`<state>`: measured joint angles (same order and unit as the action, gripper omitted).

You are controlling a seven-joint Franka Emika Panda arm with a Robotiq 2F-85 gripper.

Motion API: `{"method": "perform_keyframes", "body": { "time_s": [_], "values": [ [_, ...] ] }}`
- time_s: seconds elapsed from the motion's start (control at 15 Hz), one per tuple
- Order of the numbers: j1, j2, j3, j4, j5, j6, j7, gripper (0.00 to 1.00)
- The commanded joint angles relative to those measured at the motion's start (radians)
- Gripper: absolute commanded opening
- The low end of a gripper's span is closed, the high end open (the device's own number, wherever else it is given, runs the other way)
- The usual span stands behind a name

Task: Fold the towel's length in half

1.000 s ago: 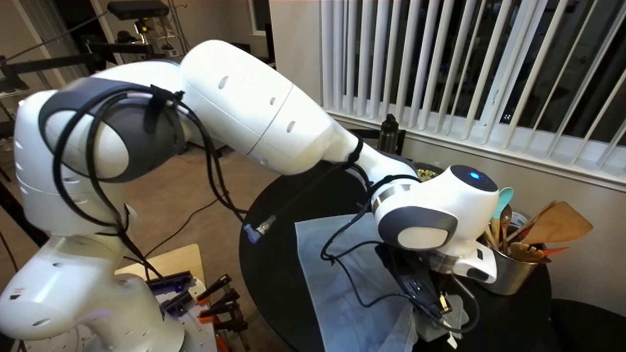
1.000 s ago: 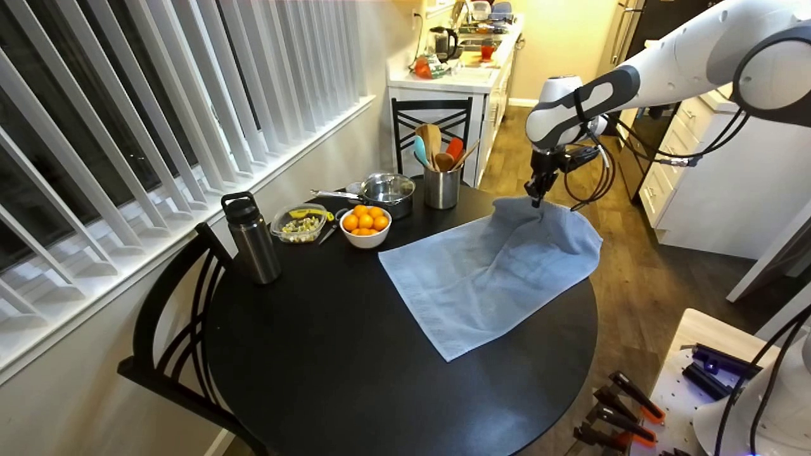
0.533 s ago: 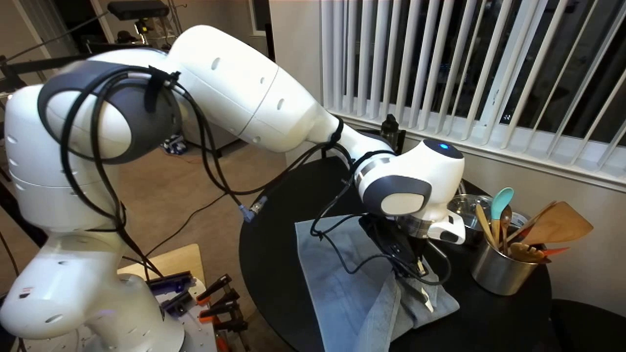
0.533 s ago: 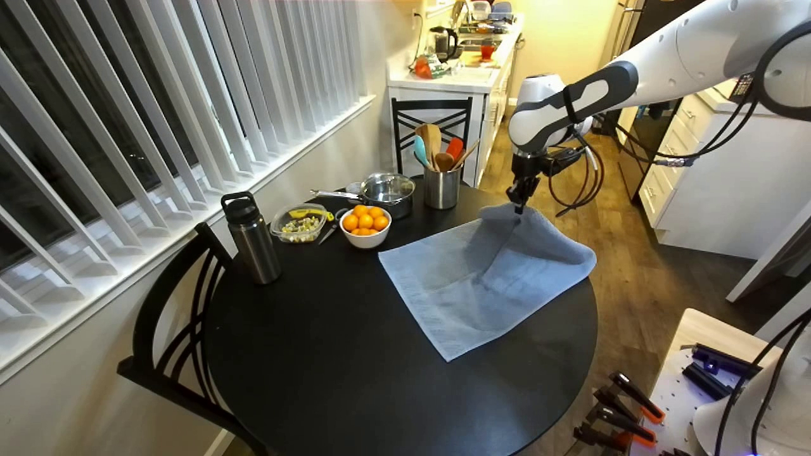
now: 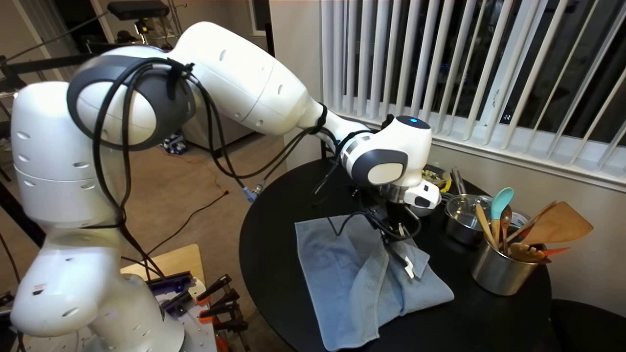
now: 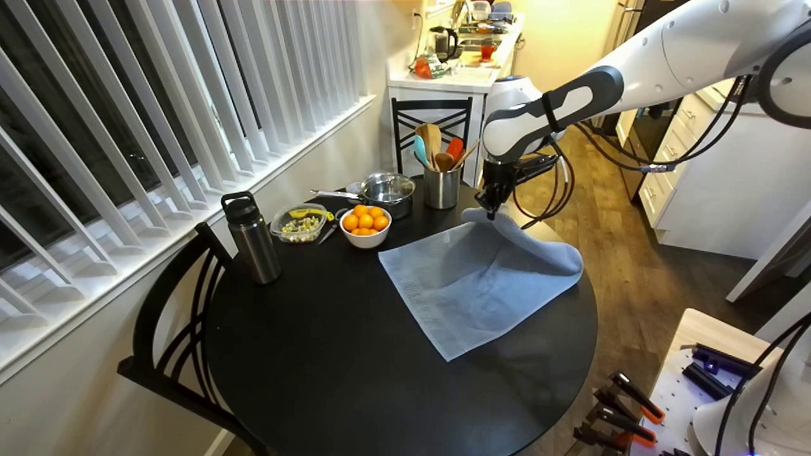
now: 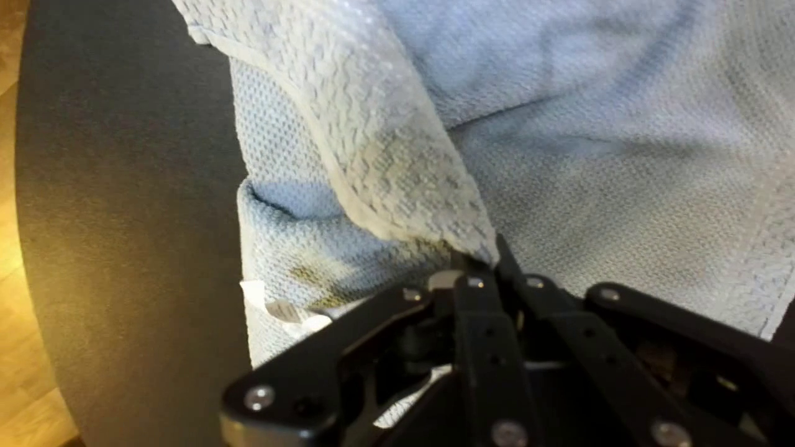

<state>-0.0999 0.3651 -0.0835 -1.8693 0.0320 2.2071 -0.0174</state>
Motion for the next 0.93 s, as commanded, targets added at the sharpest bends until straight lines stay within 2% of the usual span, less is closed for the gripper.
{"method": "perform_keyframes", "body": {
  "time_s": [0.0,0.4,0.87],
  "values": [
    [0.056,-0.031,0.007,-0.022,-0.005,0.027,0.156,0.03],
    [0.145,-0.010,0.023,-0.003,-0.003,0.037,0.370,0.03],
    [0.217,0.024,0.046,0.032,0.001,0.024,0.504,0.03]
  ]
}}
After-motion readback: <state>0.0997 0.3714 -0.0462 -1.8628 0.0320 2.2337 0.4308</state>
